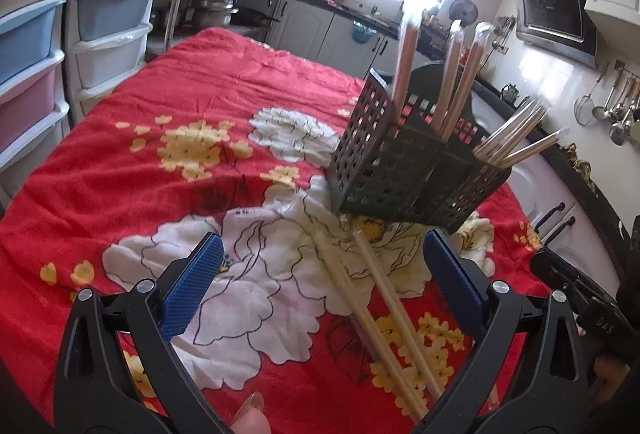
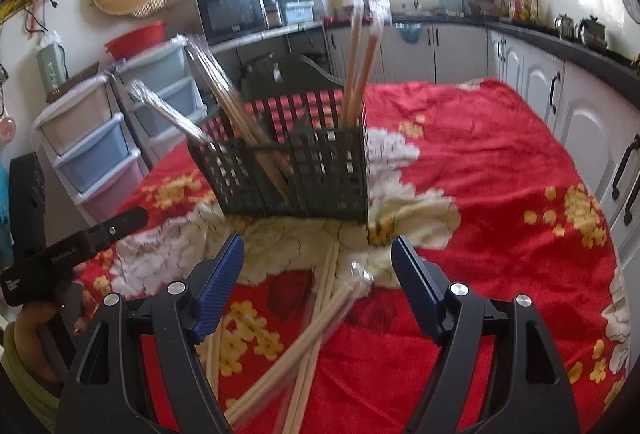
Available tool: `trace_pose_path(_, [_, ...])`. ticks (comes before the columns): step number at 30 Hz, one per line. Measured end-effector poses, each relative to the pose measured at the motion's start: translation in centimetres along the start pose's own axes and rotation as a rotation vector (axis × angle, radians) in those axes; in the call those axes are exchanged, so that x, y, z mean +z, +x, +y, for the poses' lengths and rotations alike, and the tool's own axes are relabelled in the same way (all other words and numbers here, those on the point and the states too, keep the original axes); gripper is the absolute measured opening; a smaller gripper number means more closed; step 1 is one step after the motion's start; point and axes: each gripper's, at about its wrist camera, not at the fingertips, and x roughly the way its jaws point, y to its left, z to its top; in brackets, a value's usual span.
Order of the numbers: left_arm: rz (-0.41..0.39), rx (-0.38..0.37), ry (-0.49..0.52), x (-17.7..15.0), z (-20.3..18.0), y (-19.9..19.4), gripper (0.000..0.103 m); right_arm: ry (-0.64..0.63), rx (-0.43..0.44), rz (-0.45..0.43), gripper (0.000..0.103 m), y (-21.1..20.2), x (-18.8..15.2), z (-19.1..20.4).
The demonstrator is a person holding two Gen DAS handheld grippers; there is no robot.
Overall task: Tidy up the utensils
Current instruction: 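Move both open tools back down to the chopstick pile, then close the left tool on a wrapped chopstick while the right tool grasps another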
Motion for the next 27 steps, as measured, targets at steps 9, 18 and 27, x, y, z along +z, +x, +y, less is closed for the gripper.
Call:
trace_pose_path(9, [0.083, 0.006, 0.014, -1.0, 0.1, 2.0, 0.092, 0.039, 0.005, 0.128, 0.064, 2.8, -1.5, -1.1])
trace_pose_path(18, [0.175, -0.063, -0.03, -1.5, 0.3, 4.4, 0.07, 0.127, 0.028, 0.22, 0.043, 5.1, -2.3, -2.5])
trace_pose_path(27, [0.228, -0.108, -0.102, -0.3, 0.8, 7.0, 0.052, 0.195, 0.062, 0.265, 0.034, 6.3, -2.6, -3.4])
